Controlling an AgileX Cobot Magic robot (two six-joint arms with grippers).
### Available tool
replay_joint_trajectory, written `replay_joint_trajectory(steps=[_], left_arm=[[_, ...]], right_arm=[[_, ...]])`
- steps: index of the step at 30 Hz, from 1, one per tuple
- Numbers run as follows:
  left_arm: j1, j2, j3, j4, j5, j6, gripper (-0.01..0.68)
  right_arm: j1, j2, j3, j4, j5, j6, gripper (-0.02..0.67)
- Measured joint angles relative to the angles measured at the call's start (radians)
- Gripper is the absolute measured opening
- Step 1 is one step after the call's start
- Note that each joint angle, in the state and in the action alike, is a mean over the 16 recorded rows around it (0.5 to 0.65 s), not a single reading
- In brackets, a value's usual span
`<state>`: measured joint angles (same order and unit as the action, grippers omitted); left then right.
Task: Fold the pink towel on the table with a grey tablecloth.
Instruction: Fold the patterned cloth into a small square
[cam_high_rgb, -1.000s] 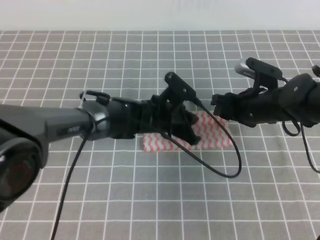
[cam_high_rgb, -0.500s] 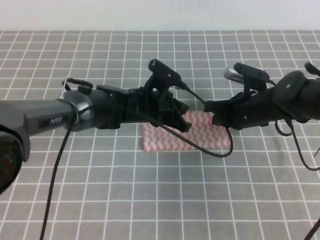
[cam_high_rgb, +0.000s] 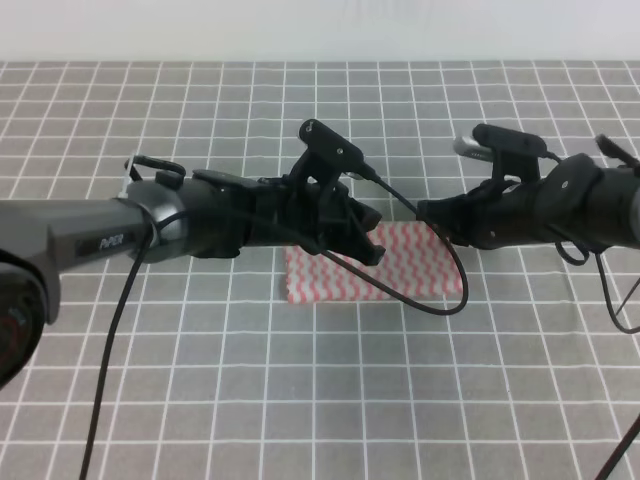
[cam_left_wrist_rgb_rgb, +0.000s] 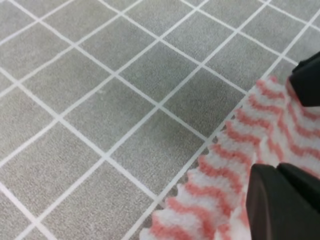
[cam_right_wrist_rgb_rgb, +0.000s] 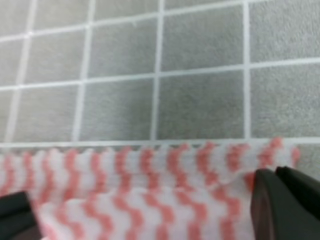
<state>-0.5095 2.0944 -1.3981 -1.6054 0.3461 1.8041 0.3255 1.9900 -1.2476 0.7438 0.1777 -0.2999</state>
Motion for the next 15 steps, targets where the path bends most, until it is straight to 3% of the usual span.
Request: replay_joint_trajectory(steps=[7, 15], left_arm=[[0.003, -0.014, 0.000, 0.016, -0.002, -0.007, 0.000], [0.006, -0.030, 0.000, 0.034, -0.024, -0.023, 0.000]], right_arm=[[-0.017, 0.011, -0.010, -0.024, -0.029, 0.000, -0.001], [-0.026, 0.006, -0.058, -0.024, 0.063, 0.000, -0.001]])
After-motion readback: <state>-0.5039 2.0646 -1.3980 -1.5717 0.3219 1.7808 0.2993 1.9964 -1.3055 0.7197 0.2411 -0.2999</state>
